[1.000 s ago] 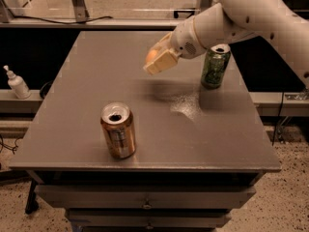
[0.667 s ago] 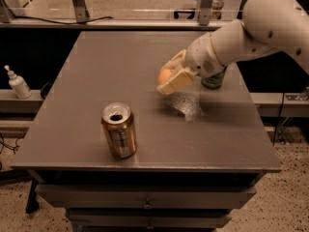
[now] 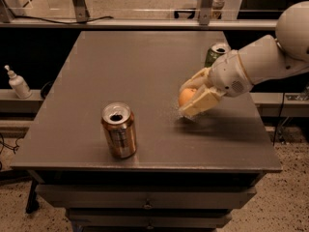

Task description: Move orange near orange can

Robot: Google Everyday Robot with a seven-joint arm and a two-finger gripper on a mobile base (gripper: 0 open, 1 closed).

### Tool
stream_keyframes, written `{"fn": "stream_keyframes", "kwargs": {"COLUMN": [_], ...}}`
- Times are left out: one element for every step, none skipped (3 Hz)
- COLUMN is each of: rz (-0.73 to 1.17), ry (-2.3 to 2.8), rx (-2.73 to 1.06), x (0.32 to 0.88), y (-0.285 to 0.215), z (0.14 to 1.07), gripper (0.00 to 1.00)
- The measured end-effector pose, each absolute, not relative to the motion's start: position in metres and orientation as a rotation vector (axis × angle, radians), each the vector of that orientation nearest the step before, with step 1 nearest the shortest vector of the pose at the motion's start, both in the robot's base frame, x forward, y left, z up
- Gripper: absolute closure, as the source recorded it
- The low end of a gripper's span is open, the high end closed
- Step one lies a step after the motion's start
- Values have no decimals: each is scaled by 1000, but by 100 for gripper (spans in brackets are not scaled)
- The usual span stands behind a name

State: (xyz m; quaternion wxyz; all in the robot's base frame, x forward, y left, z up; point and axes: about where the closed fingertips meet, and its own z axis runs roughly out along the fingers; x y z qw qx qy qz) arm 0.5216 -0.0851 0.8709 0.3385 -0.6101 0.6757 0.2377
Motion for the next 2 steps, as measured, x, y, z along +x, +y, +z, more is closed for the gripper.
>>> {"fn": "stream_keyframes", "kwargs": {"rz": [674, 724], "ry": [1706, 1616], "rx": [-1606, -1613], "x": [501, 489], "y": [-72, -42], "z": [870, 878], "gripper": [100, 100]}}
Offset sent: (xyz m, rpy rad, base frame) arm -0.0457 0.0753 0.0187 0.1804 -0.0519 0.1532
